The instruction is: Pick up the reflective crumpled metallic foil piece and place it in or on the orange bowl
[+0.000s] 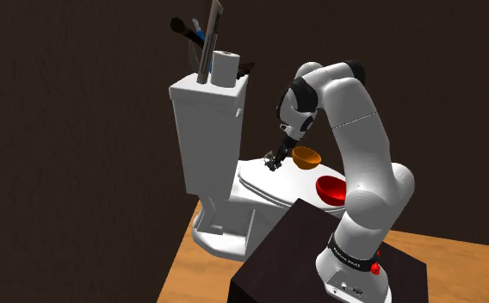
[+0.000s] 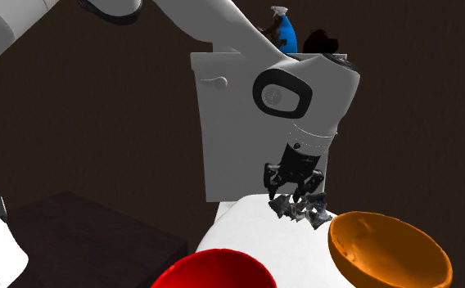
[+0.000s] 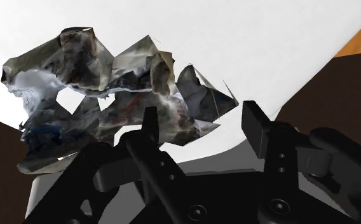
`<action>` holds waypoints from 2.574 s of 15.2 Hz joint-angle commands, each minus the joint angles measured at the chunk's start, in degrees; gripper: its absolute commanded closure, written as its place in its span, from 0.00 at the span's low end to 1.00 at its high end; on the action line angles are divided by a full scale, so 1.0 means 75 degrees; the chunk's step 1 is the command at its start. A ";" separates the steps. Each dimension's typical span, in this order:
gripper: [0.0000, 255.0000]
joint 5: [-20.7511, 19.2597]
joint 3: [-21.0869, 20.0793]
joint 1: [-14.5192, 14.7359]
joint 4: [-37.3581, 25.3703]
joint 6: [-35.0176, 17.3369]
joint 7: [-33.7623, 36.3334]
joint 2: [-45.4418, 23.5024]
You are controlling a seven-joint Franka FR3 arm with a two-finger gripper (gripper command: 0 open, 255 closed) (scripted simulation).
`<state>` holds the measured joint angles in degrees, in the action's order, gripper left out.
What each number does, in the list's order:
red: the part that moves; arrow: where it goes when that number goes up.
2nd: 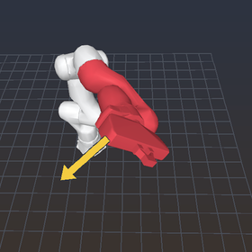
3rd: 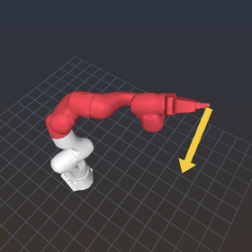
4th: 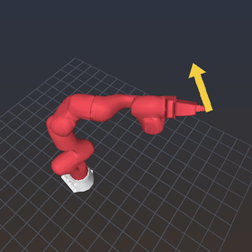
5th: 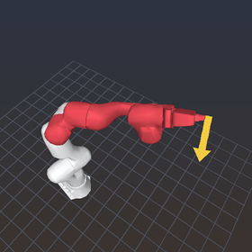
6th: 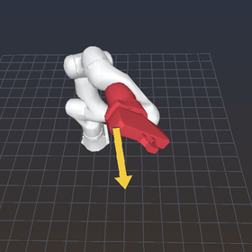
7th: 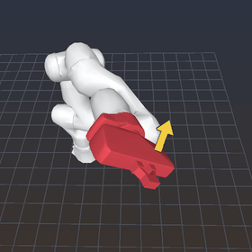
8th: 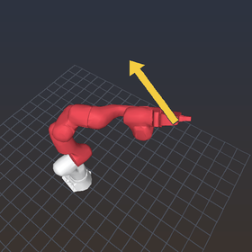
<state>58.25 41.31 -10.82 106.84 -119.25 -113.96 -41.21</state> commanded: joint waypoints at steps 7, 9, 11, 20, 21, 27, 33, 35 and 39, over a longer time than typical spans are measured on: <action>1.00 0.0000 0.0000 0.0000 0.0000 0.0000 0.0000 0.0000; 1.00 0.0001 0.0000 0.0000 0.0000 -0.0001 0.0000 0.0000; 1.00 -0.0121 0.0094 0.0069 0.0033 0.0076 0.0093 0.0150; 1.00 -0.0681 0.0512 0.0368 0.0100 0.0443 0.0534 0.0804; 1.00 -0.0744 0.0557 0.0400 0.0100 0.0486 0.0585 0.0874; 1.00 -0.1121 0.0819 0.0586 0.0063 0.0757 0.0898 0.1281; 1.00 -0.1490 0.1061 0.0757 -0.0034 0.1050 0.1218 0.1664; 1.00 -0.1610 0.1137 0.0810 -0.0080 0.1154 0.1326 0.1786; 1.00 -0.1843 0.1278 0.0907 -0.0193 0.1369 0.1541 0.2019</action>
<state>45.10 50.42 -4.48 105.11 -109.23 -102.80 -26.96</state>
